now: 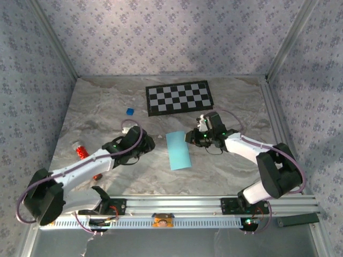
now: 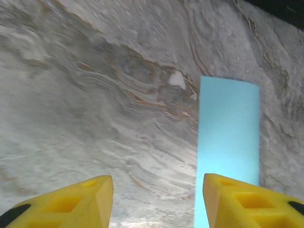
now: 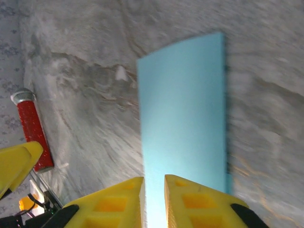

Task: Fold a paper plane with a square sheet of paper (pick it up from the middle)
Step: Turn over the paper at the center of the table, then third fold the triangle at the center of the table.

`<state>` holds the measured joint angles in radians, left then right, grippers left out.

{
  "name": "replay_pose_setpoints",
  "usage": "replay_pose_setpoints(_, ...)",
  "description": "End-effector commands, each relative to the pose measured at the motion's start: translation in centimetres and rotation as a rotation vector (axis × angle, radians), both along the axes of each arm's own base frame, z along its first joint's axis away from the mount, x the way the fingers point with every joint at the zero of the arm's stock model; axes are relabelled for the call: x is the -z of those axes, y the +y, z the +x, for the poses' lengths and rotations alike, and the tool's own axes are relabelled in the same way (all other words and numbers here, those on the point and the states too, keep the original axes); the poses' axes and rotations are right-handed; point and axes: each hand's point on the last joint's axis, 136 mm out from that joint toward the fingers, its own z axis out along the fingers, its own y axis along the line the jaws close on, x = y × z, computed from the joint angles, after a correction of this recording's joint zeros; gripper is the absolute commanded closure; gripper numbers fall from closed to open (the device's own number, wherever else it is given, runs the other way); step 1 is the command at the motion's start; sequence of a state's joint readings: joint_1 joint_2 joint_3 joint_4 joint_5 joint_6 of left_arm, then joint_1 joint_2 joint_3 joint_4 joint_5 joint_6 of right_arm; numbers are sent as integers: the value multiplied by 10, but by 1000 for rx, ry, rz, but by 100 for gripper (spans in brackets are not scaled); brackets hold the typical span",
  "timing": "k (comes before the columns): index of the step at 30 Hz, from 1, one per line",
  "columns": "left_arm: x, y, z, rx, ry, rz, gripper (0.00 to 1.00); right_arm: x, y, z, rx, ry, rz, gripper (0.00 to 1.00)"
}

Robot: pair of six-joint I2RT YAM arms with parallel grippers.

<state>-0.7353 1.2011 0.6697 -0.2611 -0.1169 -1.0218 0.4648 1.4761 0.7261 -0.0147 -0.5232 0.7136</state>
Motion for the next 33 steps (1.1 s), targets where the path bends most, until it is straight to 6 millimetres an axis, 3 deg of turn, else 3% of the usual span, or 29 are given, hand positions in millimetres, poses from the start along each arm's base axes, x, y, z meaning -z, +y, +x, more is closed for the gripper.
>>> replay_pose_setpoints(1,-10,-32,8,73,5,-139,50,-3,6,-15,-70,37,86,86)
replay_pose_setpoints(9,1,-55,11,139,65,-184,53,15,9,-20,-90,100,78,94)
replay_pose_setpoints(17,7,-62,14,137,90,-187,54,28,18,-19,-127,135,65,94)
replay_pose_setpoints(33,18,-73,14,165,118,-204,55,85,3,-34,-58,287,22,96)
